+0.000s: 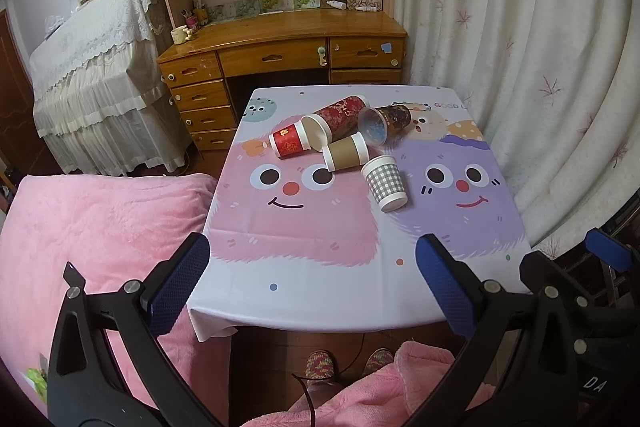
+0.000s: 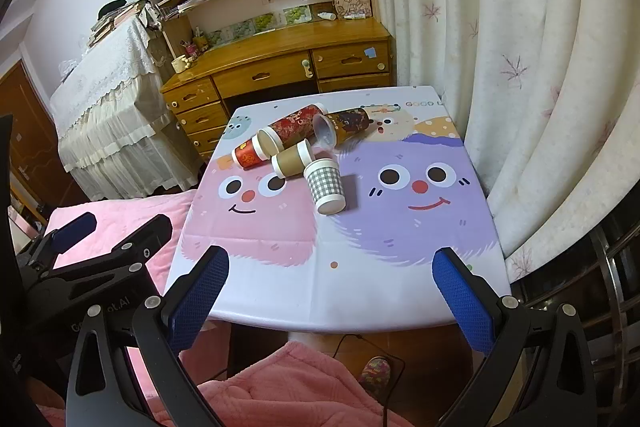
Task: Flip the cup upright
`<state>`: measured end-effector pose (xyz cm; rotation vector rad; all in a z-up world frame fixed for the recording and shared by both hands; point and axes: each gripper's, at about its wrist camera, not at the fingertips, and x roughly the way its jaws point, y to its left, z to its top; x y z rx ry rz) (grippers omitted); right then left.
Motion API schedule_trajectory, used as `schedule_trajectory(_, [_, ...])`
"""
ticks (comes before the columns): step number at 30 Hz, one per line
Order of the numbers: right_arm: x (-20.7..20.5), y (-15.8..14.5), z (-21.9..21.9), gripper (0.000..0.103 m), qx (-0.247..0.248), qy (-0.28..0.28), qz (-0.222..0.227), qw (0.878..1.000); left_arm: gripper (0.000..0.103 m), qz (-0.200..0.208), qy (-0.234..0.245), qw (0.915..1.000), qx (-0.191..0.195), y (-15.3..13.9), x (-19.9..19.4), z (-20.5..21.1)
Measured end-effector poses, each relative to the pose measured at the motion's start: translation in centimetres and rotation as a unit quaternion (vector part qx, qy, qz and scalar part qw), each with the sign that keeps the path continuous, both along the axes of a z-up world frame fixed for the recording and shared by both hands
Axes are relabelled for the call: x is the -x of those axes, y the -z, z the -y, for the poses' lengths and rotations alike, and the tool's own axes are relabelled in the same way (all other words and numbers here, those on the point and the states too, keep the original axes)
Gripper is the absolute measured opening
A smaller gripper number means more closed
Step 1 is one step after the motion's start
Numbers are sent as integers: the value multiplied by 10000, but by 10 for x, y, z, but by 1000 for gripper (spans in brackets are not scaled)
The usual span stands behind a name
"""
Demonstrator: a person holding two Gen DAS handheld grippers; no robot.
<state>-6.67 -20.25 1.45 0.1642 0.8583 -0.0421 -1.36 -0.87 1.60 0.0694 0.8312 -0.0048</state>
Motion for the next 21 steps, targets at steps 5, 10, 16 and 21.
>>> schedule_trajectory(5, [0, 2, -3, 103, -38, -23, -39, 10000, 102, 10, 3, 10000, -24, -3, 3, 6])
schedule_trajectory(10, [-2, 7, 1, 103, -85, -32, -75, 9999, 102, 14, 13, 10000, -12, -3, 3, 4])
schedule_trajectory(16, [-2, 7, 2, 103, -87, -22, -70, 9999, 102, 7, 19, 10000, 15, -6, 6, 6])
schedule_trajectory(21, [-2, 8, 4, 103, -84, -9, -96, 9999, 102, -14, 24, 10000, 27, -6, 6, 5])
